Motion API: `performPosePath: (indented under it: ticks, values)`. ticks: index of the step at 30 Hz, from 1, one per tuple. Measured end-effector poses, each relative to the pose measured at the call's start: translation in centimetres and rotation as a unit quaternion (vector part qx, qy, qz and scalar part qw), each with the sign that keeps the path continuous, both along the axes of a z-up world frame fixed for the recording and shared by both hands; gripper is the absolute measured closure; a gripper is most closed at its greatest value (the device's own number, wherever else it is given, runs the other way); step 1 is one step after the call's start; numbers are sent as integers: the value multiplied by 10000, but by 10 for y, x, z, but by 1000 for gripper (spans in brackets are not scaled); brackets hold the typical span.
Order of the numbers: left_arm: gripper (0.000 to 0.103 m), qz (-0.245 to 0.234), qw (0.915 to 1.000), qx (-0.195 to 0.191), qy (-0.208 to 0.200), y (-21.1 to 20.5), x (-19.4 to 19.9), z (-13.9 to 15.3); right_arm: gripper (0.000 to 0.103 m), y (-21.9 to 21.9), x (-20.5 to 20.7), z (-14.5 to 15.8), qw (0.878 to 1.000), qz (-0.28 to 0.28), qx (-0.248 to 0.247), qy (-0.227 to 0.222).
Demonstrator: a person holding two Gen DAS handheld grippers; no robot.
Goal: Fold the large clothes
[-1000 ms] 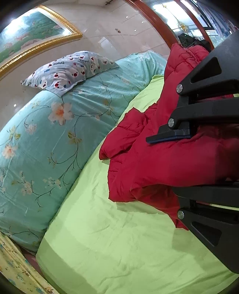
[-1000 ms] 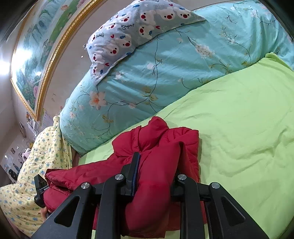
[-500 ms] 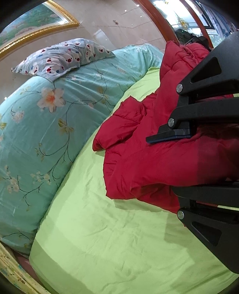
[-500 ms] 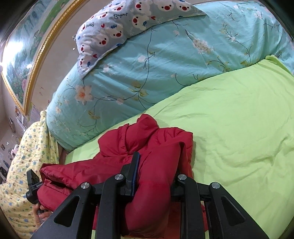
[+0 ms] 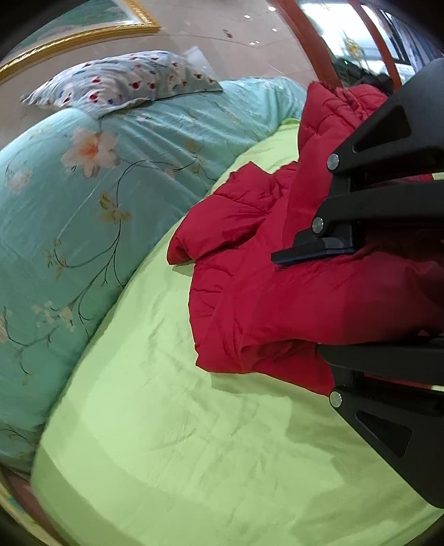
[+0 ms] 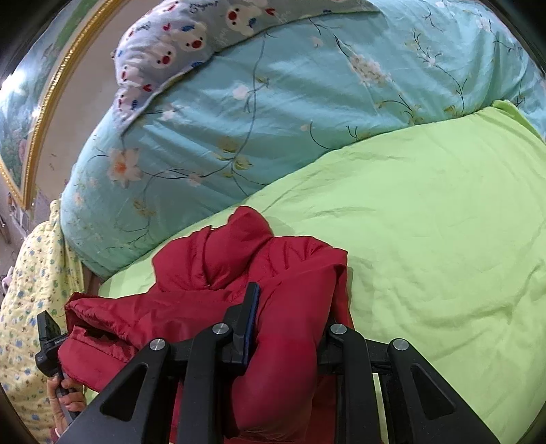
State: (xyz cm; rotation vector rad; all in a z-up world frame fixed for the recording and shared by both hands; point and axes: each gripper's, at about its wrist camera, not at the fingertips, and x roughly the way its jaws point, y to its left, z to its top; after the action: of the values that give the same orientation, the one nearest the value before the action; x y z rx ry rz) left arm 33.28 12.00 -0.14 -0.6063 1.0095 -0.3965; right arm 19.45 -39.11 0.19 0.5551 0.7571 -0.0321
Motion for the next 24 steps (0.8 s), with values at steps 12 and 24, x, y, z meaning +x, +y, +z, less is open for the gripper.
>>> performPosePath:
  ticks: [12, 24]
  values:
    - [83, 127, 9996, 197, 154, -15, 41, -28, 81, -9, 48, -48, 9992, -295, 167, 204]
    - [82, 139, 9993, 292, 197, -16, 58, -42, 77, -6, 86, -73, 9991, -240, 0, 346]
